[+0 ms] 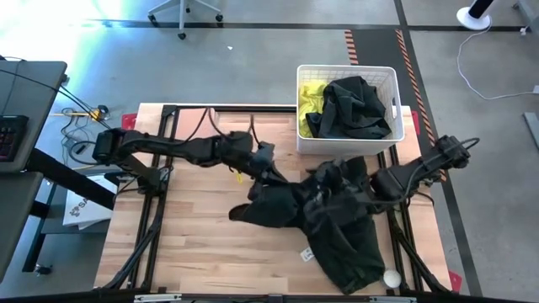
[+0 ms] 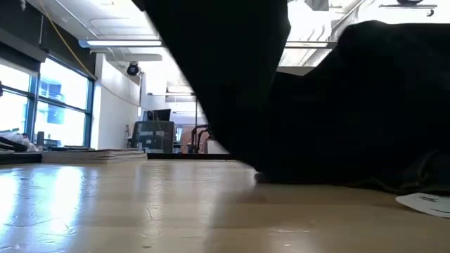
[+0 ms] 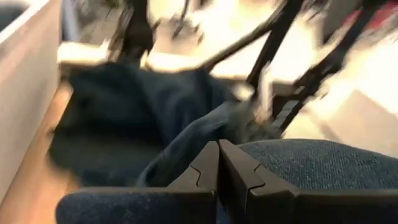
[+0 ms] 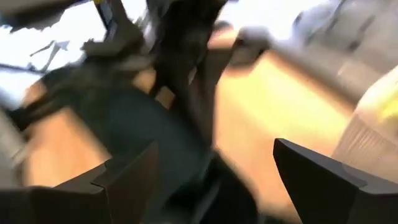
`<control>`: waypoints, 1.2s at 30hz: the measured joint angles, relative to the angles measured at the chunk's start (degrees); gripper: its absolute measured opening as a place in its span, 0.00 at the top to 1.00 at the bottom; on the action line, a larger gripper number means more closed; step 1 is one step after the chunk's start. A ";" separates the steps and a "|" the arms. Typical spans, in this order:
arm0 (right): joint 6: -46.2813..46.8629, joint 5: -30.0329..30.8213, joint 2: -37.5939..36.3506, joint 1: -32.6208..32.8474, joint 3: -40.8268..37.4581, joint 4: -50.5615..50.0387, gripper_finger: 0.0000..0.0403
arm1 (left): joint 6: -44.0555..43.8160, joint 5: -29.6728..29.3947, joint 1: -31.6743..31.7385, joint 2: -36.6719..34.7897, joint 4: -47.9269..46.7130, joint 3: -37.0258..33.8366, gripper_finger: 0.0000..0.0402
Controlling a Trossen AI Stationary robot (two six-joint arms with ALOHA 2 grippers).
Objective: Sort clothes
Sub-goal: Put the dark blue jeans into the white laundry bin
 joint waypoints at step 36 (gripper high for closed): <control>49.11 -37.11 6.77 -1.80 -41.86 17.01 0.48 | -14.45 -26.42 0.76 -5.47 -11.92 -29.13 1.00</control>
